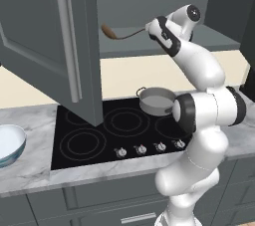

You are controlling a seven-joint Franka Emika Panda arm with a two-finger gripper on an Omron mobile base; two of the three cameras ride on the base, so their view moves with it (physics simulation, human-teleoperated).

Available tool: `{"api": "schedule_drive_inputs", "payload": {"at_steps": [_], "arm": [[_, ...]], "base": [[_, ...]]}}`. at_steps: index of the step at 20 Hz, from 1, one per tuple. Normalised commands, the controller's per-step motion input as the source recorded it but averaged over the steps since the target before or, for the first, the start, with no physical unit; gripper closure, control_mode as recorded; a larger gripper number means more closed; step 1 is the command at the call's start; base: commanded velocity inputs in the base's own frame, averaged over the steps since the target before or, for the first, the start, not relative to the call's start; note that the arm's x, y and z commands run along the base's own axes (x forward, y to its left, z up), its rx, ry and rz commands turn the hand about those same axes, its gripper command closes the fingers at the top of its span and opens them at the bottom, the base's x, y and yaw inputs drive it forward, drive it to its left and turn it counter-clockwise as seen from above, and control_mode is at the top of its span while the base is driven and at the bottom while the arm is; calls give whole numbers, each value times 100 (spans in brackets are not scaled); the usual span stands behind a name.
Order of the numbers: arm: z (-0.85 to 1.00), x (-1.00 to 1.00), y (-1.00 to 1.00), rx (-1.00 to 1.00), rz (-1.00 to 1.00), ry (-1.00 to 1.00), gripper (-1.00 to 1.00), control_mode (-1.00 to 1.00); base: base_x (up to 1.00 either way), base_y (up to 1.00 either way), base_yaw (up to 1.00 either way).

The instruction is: Open the cabinet and move the ladle to the pot. Then close the cabinet.

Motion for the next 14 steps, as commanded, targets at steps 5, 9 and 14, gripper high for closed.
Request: {"api": "schedule_drive_inputs", "payload": {"at_steps": [5,9,14], "arm": [[-8,13,0,0,3,0,-100,-100],[-14,1,0,0,3,0,100,-100],[-1,0,0,0,1,0,100,-100]], "base": [[0,0,0],[0,0,0],[0,0,0]]}}
